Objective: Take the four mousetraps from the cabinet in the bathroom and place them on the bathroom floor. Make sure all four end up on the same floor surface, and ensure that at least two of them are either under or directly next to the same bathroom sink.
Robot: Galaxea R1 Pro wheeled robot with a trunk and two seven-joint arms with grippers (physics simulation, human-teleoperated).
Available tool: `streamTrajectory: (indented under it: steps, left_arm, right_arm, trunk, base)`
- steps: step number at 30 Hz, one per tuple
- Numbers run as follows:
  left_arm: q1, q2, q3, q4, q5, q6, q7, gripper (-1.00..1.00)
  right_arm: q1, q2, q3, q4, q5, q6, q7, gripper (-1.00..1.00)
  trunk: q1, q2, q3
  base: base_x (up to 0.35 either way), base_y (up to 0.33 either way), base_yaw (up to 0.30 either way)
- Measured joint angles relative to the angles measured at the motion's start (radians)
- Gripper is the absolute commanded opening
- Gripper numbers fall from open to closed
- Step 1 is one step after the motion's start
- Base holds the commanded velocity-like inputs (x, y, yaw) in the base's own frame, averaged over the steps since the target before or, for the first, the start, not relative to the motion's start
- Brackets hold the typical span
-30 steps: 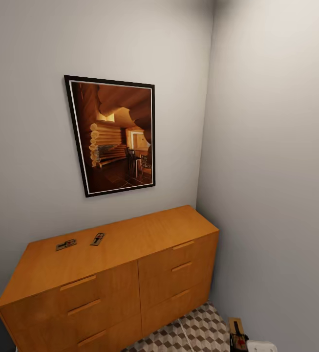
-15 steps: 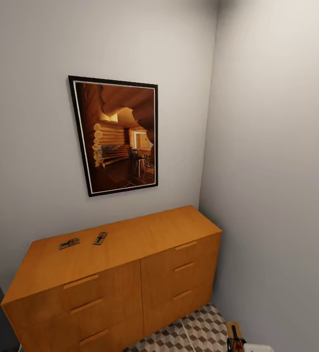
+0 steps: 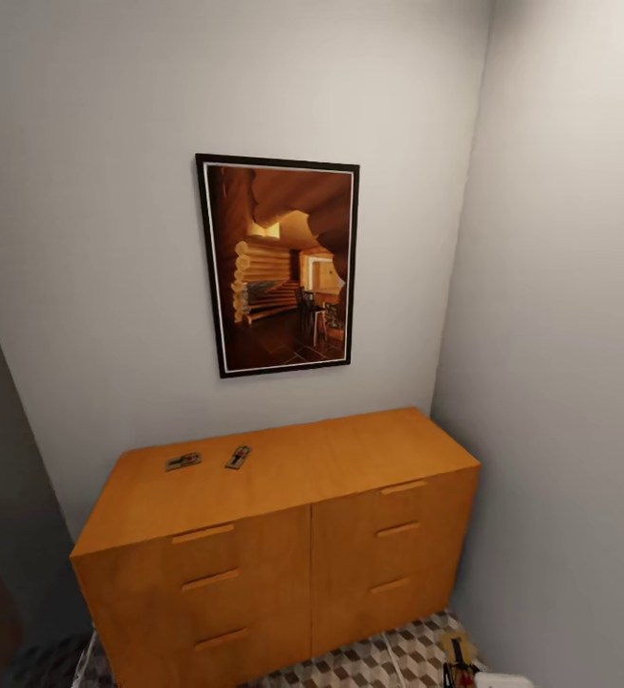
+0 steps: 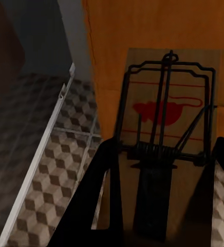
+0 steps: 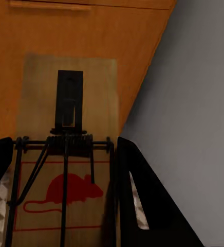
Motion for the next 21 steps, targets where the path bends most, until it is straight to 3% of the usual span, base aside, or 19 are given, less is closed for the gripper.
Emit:
streamTrajectory:
  steps: [4,6,11,16,21]
  left_arm:
    - [0.000,0.001,0.001,0.000,0.001,0.001,0.000,-1.00]
    - [0.000,0.001,0.001,0.000,0.001,0.002,-0.003,-1.00]
    - [0.000,0.007,0.004,0.000,0.002,0.033,-0.008,-1.00]
    - [0.000,0.008,0.004,-0.004,0.005,0.146,-0.016,-1.00]
    - [0.000,0.002,0.001,-0.007,0.005,0.166,-0.016,-1.00]
  right_arm:
    - [0.000,0.001,0.003,-0.001,0.005,0.132,0.026,-1.00]
    - [0.000,0.001,0.001,-0.002,0.005,0.183,0.112,-1.00]
    - [0.000,0.000,-0.008,-0.004,-0.001,0.215,0.232,-1.00]
    - [0.000,0.000,-0.010,-0.005,0.000,0.218,0.245,-1.00]
    - [0.000,0.000,-0.010,-0.005,0.002,0.218,0.246,-1.00]
  trunk:
    - [0.000,0.000,-0.001]
    - [0.000,0.000,-0.001]
    - [0.000,0.000,-0.004]
    - [0.000,0.000,-0.006]
    - [0.000,0.000,-0.008]
  base:
    - [0.000,0.000,0.300]
    - [0.000,0.000,0.300]
    - [0.000,0.000,0.300]
    - [0.000,0.000,0.299]
    - [0.000,0.000,0.299]
